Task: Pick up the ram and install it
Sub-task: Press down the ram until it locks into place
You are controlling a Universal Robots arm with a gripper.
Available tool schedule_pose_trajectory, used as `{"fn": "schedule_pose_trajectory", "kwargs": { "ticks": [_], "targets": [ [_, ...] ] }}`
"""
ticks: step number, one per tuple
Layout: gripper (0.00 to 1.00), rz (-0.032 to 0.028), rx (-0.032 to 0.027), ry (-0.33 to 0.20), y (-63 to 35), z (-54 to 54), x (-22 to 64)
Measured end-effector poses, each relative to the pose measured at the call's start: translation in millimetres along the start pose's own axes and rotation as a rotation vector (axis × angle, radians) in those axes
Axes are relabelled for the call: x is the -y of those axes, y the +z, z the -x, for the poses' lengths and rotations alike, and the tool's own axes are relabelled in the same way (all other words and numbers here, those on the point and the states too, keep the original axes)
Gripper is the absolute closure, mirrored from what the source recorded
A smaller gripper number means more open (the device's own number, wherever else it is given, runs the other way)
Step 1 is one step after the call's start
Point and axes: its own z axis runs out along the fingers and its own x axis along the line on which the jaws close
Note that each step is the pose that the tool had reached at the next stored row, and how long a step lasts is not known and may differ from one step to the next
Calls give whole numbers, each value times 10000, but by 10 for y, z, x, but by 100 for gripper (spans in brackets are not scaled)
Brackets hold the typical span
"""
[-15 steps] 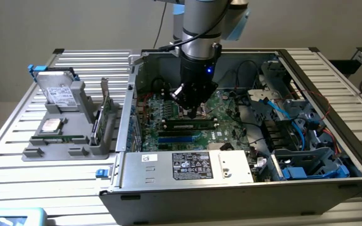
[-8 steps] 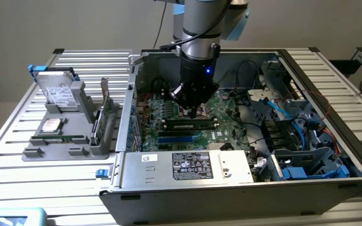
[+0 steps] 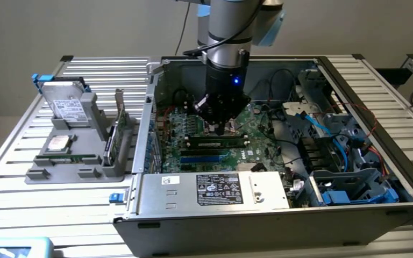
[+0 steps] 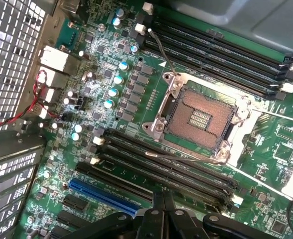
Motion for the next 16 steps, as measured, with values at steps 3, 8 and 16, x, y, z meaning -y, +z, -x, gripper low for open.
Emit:
{"fn": "schedule_pose_trajectory", "kwargs": {
  "ticks": [3,8,16],
  "targets": [
    [89,-46,17,216,0,0,1],
    [89,-60,41,680,0,0,0],
    [89,-59,70,1410,0,0,0]
  ]
}}
